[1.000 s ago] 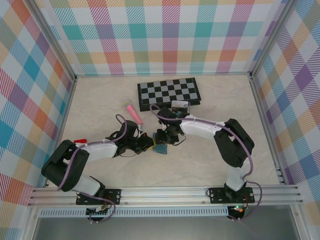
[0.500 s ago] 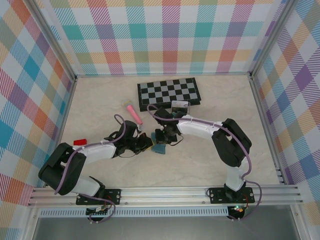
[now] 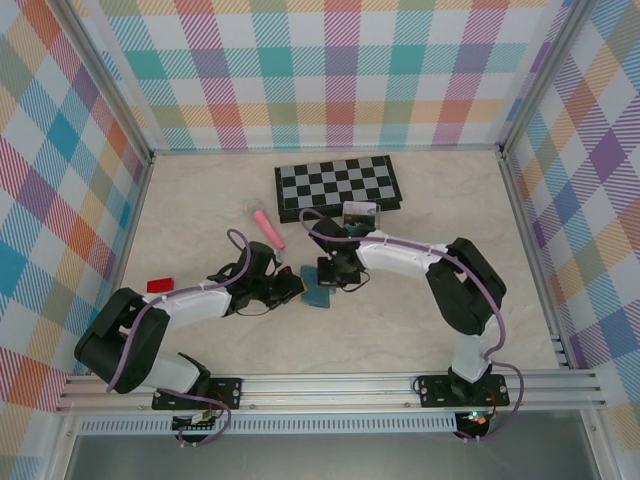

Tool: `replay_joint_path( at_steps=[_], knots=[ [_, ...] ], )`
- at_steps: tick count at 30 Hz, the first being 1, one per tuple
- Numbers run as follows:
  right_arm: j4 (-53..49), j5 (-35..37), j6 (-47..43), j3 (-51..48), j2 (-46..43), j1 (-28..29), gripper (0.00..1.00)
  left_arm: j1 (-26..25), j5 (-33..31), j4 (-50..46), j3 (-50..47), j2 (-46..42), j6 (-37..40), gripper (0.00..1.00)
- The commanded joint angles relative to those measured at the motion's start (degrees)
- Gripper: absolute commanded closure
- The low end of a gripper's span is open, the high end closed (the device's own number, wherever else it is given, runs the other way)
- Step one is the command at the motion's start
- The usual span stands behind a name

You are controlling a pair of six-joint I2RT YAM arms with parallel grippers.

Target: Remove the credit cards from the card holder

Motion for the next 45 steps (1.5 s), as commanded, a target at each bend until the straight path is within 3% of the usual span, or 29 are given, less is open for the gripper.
replay_joint_path(
  at_steps=[1, 6, 9, 12, 17, 20, 23, 29, 31, 36, 42, 45],
  knots=[
    [-6.76, 8.84, 1.85, -1.84, 0.54, -1.14, 0.97, 0.11, -1.31, -2.41, 0.13, -1.44, 0.55, 1.00],
    [-4.95, 8.72, 1.43, -2.95, -1.97, -1.06, 0.93, 0.11, -0.84, -2.49, 0.46, -1.03, 0.47, 1.00],
    [-1.23, 5.68, -0.93, -3.95, -4.63, -1.15, 0.74, 0.11, -1.33, -4.11, 1.32, -0.62, 0.55, 0.99],
    [1.33, 0.64, -3.52, -3.70, -4.59, -1.15, 0.62, 0.12, -1.56, -5.27, 2.13, -0.62, 0.41, 0.82],
    [3.78, -4.87, -4.12, -3.25, -2.58, -1.06, 0.61, 0.26, -3.72, -9.65, 4.27, -2.19, 0.61, 0.48],
    [4.03, -4.91, -3.93, -3.16, -1.85, -1.06, 0.63, 0.41, -6.97, -15.02, 5.76, -3.80, 1.75, 0.31],
    [4.15, -4.99, -4.16, -2.77, -1.07, -1.06, 0.71, 0.46, -11.27, -21.35, 7.40, -5.07, 3.21, 0.19],
    [3.38, -3.94, -4.92, -2.02, -1.28, -1.06, 0.92, 0.46, -16.12, -29.34, 9.25, -6.81, 5.37, 0.04],
    [2.33, -2.41, -5.46, -1.80, -2.49, -1.06, 0.98, 0.46, -17.19, -31.01, 9.69, -7.29, 5.86, 0.01],
    [-0.22, -0.38, -8.93, -1.62, -8.52, -1.06, 1.00, 0.46, -20.85, -35.14, 10.97, -8.86, 6.78, 0.00],
    [4.84, -14.89, -15.43, -2.10, -11.35, -0.23, 1.00, 0.54, -26.30, -36.52, 10.40, -11.59, 4.88, 0.00],
    [7.04, -17.82, -15.49, -1.78, -10.71, 0.35, 1.00, 0.50, -26.75, -36.17, 9.64, -12.53, 3.80, 0.00]
  ],
)
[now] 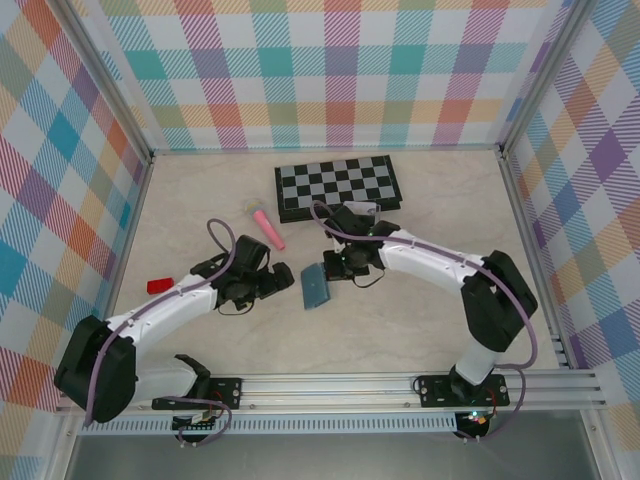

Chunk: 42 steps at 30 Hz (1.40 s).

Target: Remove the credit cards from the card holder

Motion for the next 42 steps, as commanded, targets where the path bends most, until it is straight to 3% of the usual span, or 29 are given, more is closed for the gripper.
replay_joint_path(
  at_steps=[1, 21, 29, 35, 42],
  knots=[
    [3.01, -6.66, -2.14, 1.48, 0.86, 0.74, 1.00, 0.27, -2.84, -1.91, -0.11, -1.83, -1.70, 0.00],
    [6.84, -13.25, -0.41, 6.27, 5.04, 0.74, 1.00, 0.28, -4.08, -4.76, -4.88, -13.54, -3.96, 0.00],
    [0.86, -2.89, -0.66, 4.90, 4.74, -0.24, 1.00, 0.28, 0.50, -1.40, -5.24, -11.10, -2.80, 0.01],
    [-0.59, 2.40, 0.16, -2.49, 1.39, -4.08, 1.00, 0.24, 6.44, 4.67, -5.36, -7.08, -1.72, 0.12],
    [-1.08, 4.87, -0.19, -7.25, 0.41, -7.28, 1.00, 0.15, 12.68, 10.73, -2.76, 2.42, -1.16, 0.41]
  ],
)
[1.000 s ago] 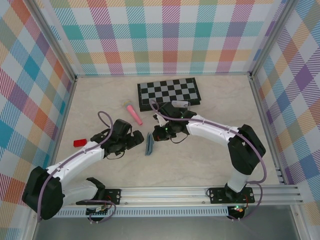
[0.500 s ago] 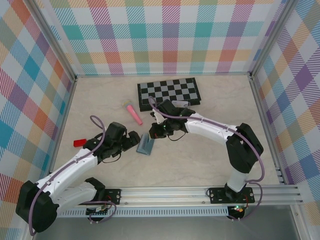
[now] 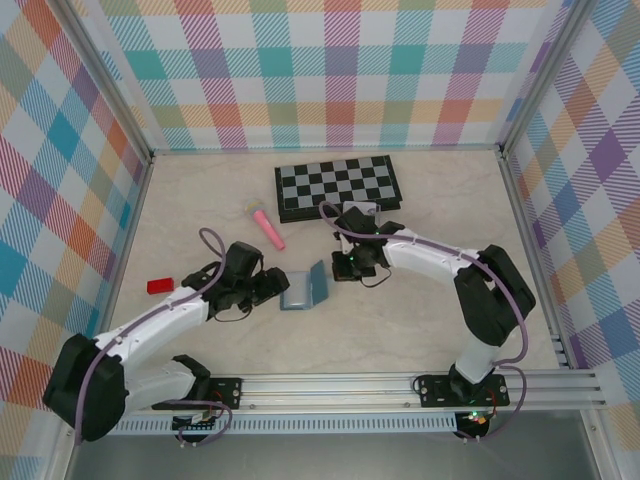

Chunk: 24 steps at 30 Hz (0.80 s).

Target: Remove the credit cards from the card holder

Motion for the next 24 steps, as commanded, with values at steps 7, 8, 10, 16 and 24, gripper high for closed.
replay_joint_path(
  at_steps=[7, 8, 10, 16, 24],
  knots=[
    [-1.38, 2.22, -0.92, -1.58, 1.29, -1.68, 1.00, 0.32, 6.45, 9.29, 2.44, 8.14, 1.17, 0.54],
    [-1.23, 2.02, -0.88, -1.72, 1.60, -1.84, 1.00, 0.34, 7.23, 10.28, 2.27, 8.61, 0.99, 0.56],
    [-0.91, 1.75, -0.96, -1.85, 2.00, -1.89, 1.00, 0.33, 7.86, 11.54, 2.18, 8.89, 0.29, 0.57],
    [-0.50, 1.24, -1.21, -1.68, 3.38, -2.02, 1.00, 0.33, 8.38, 13.35, 1.94, 8.36, -1.35, 0.58],
    [-0.16, 0.82, -1.04, -1.62, 4.14, -2.05, 1.00, 0.24, 11.21, 14.86, 2.16, 11.76, -1.75, 0.49]
  ],
)
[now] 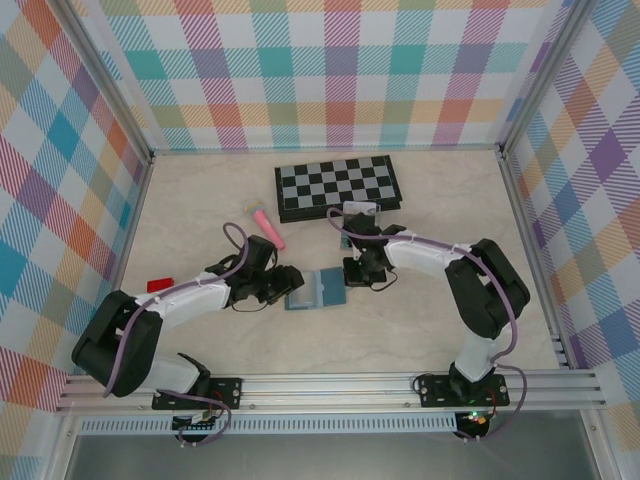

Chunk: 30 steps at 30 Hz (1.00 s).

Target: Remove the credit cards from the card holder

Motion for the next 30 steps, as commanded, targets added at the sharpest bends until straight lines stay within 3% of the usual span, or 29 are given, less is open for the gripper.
replay_joint_path(
  at_steps=[1, 11, 30],
  knots=[
    [-0.32, -0.45, -1.07, -0.23, 0.95, -0.34, 1.00, 0.24, 2.41, 1.62, 1.60, 1.65, -0.67, 0.49],
    [-0.68, -1.24, -1.20, -0.14, 1.53, -0.43, 1.00, -0.09, 5.00, 3.93, 2.09, 4.34, -0.39, 0.49],
    [-0.13, -3.37, -1.25, -0.08, 1.83, -0.42, 1.00, -5.85, 9.00, 9.21, 6.95, 8.75, 1.01, 0.48]
  ],
)
